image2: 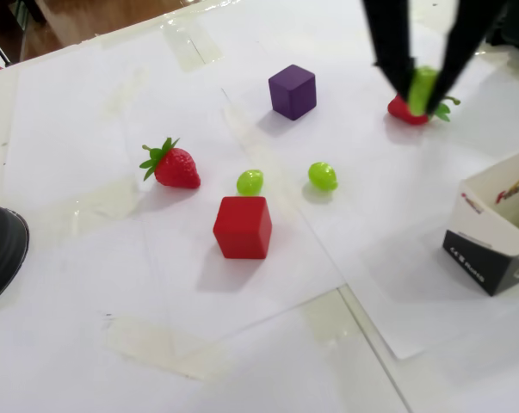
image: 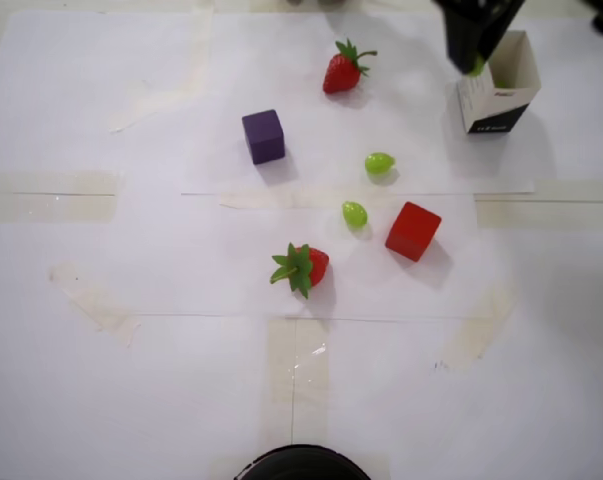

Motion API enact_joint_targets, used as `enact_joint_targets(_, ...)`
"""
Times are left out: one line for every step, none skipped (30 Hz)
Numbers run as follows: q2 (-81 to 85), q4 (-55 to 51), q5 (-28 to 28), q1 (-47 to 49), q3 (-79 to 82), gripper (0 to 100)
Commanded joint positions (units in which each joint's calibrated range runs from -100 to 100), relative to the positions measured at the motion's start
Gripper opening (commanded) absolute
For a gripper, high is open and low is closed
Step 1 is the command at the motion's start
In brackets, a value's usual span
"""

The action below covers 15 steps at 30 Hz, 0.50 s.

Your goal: Pick up the grapes and place them in the box.

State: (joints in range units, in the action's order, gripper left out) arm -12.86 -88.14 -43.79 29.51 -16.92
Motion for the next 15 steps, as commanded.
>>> enact_joint_targets(3.83,-1.73,-1.71,6.08,-2.8,0)
enact_joint_targets(3.57,-1.81,-1.9,6.96,-1.9,0)
enact_joint_targets(3.31,-1.73,-2.0,7.4,-1.17,0)
enact_joint_targets(3.23,-0.99,-2.0,7.62,-0.35,0)
enact_joint_targets(3.06,0.32,-1.95,7.84,0.92,0)
enact_joint_targets(2.97,1.46,-1.86,7.99,2.2,0)
enact_joint_targets(2.97,2.44,-1.9,7.99,3.56,0)
enact_joint_targets(2.97,3.09,-2.0,8.13,4.47,0)
enact_joint_targets(2.97,3.5,-2.0,8.21,4.92,0)
enact_joint_targets(2.88,3.75,-2.0,8.28,5.1,0)
enact_joint_targets(2.71,3.99,-2.0,8.35,5.2,0)
enact_joint_targets(2.45,3.99,-1.9,8.5,5.2,0)
enact_joint_targets(2.2,4.07,-1.81,8.65,5.38,0)
enact_joint_targets(1.94,4.07,-1.71,8.72,5.38,0)
enact_joint_targets(1.85,4.07,-1.71,8.8,5.38,0)
